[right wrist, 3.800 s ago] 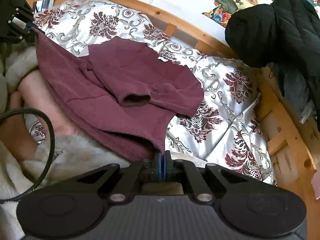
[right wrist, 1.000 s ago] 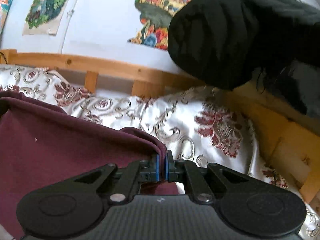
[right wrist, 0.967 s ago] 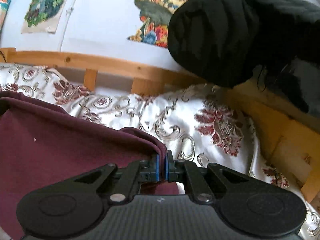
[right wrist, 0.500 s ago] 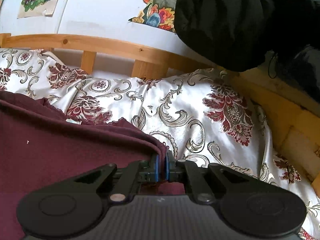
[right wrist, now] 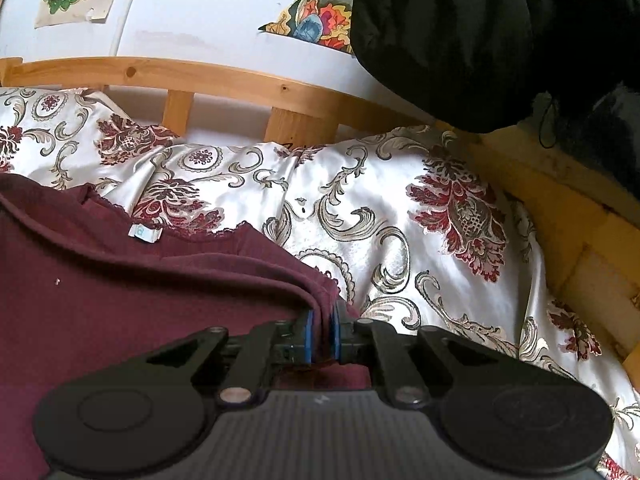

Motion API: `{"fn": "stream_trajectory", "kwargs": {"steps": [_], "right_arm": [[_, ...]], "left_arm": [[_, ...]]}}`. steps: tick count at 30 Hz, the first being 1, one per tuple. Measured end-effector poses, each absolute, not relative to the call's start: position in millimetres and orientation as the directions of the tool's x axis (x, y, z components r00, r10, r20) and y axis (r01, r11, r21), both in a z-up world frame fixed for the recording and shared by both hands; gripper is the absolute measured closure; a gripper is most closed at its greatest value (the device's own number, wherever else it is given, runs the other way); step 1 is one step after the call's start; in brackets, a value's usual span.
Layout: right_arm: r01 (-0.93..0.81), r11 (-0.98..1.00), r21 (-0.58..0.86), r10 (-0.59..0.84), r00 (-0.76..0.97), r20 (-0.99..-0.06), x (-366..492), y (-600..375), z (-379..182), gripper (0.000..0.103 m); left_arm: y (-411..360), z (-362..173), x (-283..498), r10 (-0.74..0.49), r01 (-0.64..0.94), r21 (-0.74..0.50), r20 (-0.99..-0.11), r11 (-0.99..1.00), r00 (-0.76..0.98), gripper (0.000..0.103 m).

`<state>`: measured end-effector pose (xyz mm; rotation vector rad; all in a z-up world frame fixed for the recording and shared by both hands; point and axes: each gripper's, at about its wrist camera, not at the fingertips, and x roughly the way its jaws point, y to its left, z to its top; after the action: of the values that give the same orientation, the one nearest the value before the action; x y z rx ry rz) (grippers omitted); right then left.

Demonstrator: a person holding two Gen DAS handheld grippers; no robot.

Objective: Fold small clothes

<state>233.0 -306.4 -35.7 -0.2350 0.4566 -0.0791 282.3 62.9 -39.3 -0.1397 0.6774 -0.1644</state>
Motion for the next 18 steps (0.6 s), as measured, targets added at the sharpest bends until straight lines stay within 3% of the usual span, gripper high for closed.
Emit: {"fn": "stream_trajectory", "kwargs": {"steps": [4, 7, 9, 18], "right_arm": [[0.032, 0.970, -0.240, -0.136, 0.892, -0.430, 233.3, -307.7, -36.5, 0.077], [0.047, 0.970, -0.240, -0.148, 0.893, -0.426, 233.1, -309.1, -36.5, 0.068], [0.056, 0.970, -0.238, -0.155, 0.892, -0.425, 232.9, -310.5, -36.2, 0.053], [0.087, 0.965, -0.246, -0.194, 0.869, -0.454, 235.6, -313.9, -37.8, 0.014]], "left_arm": [[65.7, -39.8, 282.7, -0.166, 0.068, -0.178, -0.618, 0.982, 0.768, 0.050], [69.2, -40.1, 284.0, -0.161, 0.048, -0.194, -0.623, 0.980, 0.766, 0.044], [70.5, -40.5, 284.2, -0.157, 0.037, -0.199, -0.626, 0.979, 0.764, 0.039], [67.2, -43.2, 282.6, -0.165, 0.047, -0.198, -0.639, 0.979, 0.751, 0.026]]}}
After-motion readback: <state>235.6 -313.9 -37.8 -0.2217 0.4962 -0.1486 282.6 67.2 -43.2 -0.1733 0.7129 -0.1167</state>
